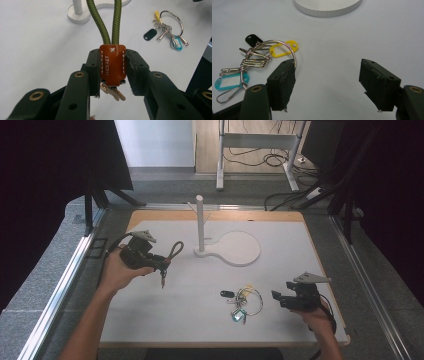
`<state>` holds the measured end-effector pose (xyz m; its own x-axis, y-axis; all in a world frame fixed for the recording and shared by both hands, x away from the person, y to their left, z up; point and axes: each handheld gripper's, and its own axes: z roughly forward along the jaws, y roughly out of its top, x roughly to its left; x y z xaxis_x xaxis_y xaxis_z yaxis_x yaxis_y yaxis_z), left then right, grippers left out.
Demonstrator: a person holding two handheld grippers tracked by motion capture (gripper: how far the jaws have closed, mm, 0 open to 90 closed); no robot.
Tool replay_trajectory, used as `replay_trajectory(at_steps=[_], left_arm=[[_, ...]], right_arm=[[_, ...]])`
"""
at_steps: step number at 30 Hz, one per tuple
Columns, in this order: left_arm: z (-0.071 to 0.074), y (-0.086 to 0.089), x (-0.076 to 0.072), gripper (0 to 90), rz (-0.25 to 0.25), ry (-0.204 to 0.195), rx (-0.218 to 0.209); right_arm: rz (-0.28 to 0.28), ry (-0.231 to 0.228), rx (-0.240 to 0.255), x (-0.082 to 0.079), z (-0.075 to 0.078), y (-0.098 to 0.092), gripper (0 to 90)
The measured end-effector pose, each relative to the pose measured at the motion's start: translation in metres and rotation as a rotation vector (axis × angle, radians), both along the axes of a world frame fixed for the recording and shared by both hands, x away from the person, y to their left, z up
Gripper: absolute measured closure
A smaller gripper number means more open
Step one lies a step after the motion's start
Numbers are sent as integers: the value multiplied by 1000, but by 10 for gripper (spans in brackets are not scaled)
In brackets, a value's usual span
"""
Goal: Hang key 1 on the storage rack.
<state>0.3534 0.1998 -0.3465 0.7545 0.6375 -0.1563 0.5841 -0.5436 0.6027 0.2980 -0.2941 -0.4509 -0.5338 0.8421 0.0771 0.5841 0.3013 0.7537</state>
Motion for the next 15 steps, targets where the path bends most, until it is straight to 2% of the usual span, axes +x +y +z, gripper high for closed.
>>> replay_trajectory(at_steps=[11, 14, 15], left_arm=[[9, -4, 8, 667, -2, -6, -3], [10, -6, 9, 667, 2, -1, -30], [11, -5, 10, 667, -7, 0, -22]], right_arm=[[-1, 3, 2, 0, -1, 0, 291], [-2, 1, 1, 0, 0, -2, 292], [-4, 1, 2, 0, 0, -2, 292]])
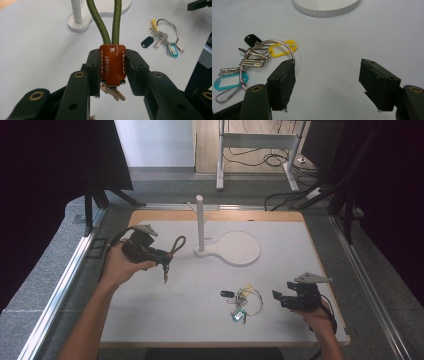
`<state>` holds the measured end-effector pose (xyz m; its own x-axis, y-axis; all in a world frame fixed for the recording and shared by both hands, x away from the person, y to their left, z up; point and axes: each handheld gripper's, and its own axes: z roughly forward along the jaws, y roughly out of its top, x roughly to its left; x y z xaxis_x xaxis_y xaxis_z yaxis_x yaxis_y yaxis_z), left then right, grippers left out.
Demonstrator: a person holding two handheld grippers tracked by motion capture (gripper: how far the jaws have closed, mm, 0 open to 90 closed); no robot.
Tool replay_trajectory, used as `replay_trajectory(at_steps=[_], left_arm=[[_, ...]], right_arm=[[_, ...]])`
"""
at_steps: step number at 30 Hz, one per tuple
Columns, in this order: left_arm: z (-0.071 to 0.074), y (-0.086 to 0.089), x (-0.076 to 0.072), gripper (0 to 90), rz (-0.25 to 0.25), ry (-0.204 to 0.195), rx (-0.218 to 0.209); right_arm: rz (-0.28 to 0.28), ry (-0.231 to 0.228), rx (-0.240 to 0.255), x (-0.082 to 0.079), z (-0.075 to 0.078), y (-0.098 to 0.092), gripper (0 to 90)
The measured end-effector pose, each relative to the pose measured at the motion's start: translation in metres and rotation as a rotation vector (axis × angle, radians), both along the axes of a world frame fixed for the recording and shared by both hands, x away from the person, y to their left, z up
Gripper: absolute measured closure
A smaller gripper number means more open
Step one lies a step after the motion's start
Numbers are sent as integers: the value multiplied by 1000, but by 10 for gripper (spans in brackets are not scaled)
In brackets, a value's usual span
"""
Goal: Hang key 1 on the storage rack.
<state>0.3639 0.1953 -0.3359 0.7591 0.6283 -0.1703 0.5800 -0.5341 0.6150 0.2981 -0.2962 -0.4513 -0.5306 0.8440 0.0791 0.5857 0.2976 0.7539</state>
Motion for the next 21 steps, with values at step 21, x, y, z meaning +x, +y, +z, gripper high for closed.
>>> replay_trajectory(at_steps=[21], left_arm=[[9, -4, 17, 667, 6, 8, 5]], right_arm=[[3, 5, -5, 1, -1, 0, 293]])
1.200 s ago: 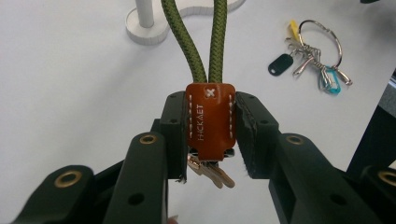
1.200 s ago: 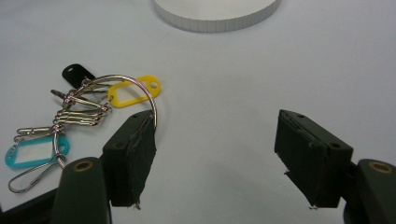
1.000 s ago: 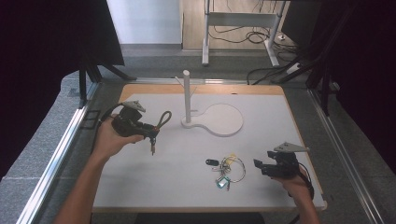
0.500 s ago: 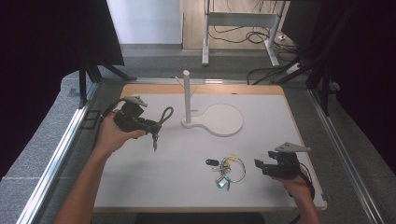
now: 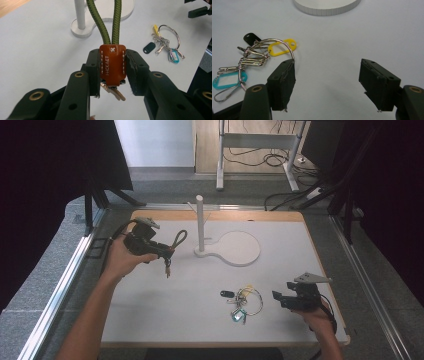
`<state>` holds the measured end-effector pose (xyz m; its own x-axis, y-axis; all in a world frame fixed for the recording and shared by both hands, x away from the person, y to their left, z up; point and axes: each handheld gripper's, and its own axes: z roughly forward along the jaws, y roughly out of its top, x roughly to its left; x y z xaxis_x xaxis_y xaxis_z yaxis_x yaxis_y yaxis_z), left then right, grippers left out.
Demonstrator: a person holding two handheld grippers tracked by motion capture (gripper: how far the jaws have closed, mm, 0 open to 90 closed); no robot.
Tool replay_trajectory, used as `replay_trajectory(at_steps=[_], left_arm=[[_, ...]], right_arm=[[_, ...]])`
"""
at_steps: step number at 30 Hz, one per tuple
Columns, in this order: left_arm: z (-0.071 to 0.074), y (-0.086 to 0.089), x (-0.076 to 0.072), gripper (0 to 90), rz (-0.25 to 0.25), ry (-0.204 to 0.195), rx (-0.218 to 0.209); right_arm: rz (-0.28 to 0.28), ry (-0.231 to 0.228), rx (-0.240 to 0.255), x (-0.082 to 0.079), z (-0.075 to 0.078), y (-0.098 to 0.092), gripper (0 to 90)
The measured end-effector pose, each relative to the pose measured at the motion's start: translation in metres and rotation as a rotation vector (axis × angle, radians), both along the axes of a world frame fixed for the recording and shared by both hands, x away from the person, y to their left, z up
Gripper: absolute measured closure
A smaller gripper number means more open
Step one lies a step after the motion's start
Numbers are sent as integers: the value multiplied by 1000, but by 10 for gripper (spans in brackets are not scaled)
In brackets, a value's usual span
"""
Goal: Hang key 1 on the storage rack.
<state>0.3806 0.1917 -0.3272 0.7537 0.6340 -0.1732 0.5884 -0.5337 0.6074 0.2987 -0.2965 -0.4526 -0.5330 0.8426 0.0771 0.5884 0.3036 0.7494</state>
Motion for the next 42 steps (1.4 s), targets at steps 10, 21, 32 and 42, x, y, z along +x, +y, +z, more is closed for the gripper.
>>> replay_trajectory(at_steps=[10, 21, 32, 42], left_arm=[[6, -3, 12, 667, 2, -1, 15], [15, -5, 29, 667, -3, 14, 41], [27, 1, 41, 667, -5, 22, 32], [35, -2, 53, 667, -3, 24, 27]], right_arm=[[6, 4, -5, 0, -1, 1, 293], [9, 6, -5, 0, -1, 1, 292], [10, 10, -7, 1, -2, 0, 292], [11, 15, -8, 1, -3, 1, 292]])
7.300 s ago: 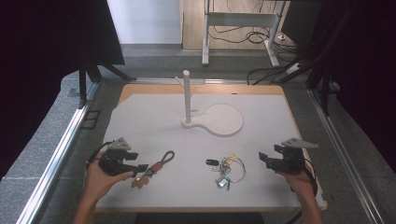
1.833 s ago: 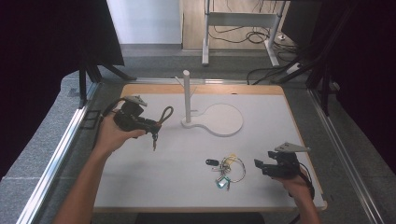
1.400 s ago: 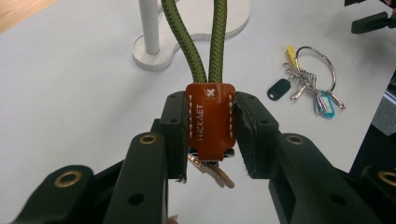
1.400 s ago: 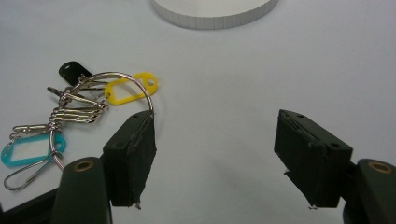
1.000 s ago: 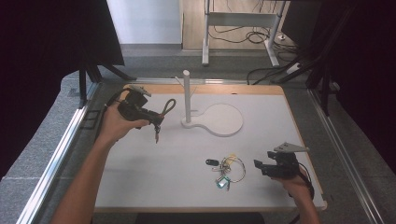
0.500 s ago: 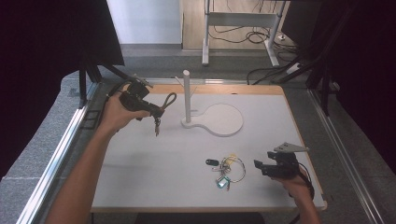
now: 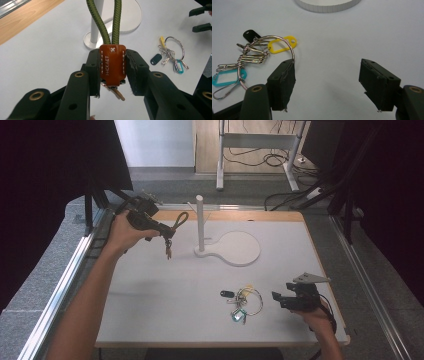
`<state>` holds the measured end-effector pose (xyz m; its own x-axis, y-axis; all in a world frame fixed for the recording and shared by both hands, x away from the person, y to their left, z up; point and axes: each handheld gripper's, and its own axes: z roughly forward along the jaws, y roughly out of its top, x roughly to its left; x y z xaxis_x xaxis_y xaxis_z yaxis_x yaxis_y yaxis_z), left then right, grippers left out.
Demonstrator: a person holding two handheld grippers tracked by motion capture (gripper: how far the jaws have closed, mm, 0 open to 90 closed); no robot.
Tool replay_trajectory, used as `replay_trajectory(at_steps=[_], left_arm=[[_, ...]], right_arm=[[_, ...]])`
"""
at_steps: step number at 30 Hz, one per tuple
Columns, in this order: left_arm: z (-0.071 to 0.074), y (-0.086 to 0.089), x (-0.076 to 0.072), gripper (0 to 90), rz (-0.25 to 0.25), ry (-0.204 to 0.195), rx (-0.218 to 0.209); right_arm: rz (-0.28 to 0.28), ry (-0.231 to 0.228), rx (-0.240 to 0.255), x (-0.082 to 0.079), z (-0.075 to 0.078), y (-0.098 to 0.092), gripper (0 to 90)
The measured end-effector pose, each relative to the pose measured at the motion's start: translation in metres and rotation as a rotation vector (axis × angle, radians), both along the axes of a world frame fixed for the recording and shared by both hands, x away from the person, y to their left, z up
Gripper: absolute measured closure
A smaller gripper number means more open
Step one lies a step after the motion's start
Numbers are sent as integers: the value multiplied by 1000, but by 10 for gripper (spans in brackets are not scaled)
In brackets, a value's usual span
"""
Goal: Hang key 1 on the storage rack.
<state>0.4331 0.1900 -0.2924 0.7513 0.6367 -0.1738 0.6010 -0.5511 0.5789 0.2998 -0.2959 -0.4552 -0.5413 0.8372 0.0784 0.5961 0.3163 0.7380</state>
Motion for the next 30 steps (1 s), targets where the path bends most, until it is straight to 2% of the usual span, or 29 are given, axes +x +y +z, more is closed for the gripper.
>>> replay_trajectory(at_steps=[15, 20, 23, 30], left_arm=[[1, 3, 26, 667, 28, 23, -40], [0, 3, 36, 667, 33, 40, -70], [1, 1, 40, 667, 36, 40, -62], [0, -1, 51, 667, 45, 46, -69]], right_arm=[[1, 2, -5, 1, -2, 0, 292], [1, 5, -6, 1, -3, -1, 292], [3, 8, -9, 1, -3, 0, 293], [5, 5, -9, 1, -3, 1, 292]])
